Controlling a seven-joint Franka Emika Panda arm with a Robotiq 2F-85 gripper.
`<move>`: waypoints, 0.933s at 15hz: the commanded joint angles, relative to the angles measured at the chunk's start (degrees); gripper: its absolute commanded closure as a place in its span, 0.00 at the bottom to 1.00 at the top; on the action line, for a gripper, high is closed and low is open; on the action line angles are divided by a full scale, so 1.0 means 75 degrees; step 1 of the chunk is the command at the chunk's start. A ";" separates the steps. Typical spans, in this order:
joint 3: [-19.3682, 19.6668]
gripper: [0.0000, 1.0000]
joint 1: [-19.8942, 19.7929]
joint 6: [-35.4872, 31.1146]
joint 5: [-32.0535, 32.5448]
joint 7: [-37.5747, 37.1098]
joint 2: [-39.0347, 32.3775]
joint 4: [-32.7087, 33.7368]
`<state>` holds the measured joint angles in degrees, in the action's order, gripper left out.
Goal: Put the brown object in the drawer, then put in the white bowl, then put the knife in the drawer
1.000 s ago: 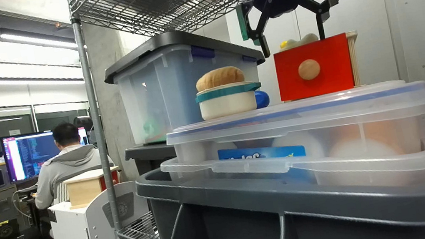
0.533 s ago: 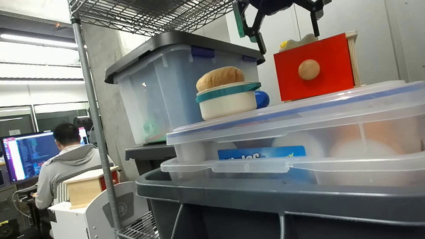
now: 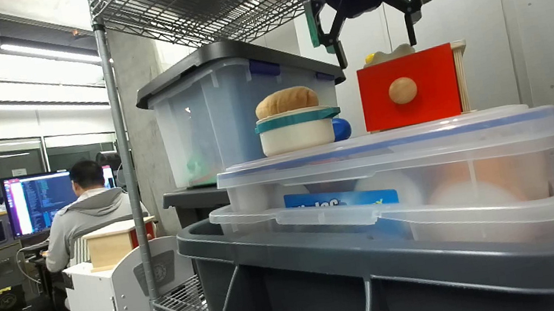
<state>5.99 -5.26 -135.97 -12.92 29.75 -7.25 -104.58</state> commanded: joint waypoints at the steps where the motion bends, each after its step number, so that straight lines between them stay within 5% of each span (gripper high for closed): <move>1: -0.0165 0.00 -0.0196 0.0134 -0.0148 0.0027 -0.0266 0.0356; 3: -0.0176 0.05 -0.0216 0.0115 -0.0118 -0.0016 -0.0446 0.0520; 5: -0.0196 0.29 -0.0252 0.0110 -0.0105 -0.0065 -0.0606 0.0685; 6: -0.0207 0.31 -0.0269 0.0110 -0.0101 -0.0083 -0.0668 0.0766; 14: -0.0385 0.92 -0.0339 0.0106 -0.0082 -0.0158 -0.0938 0.0972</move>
<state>4.58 -6.11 -135.98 -12.92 28.65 -12.92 -99.41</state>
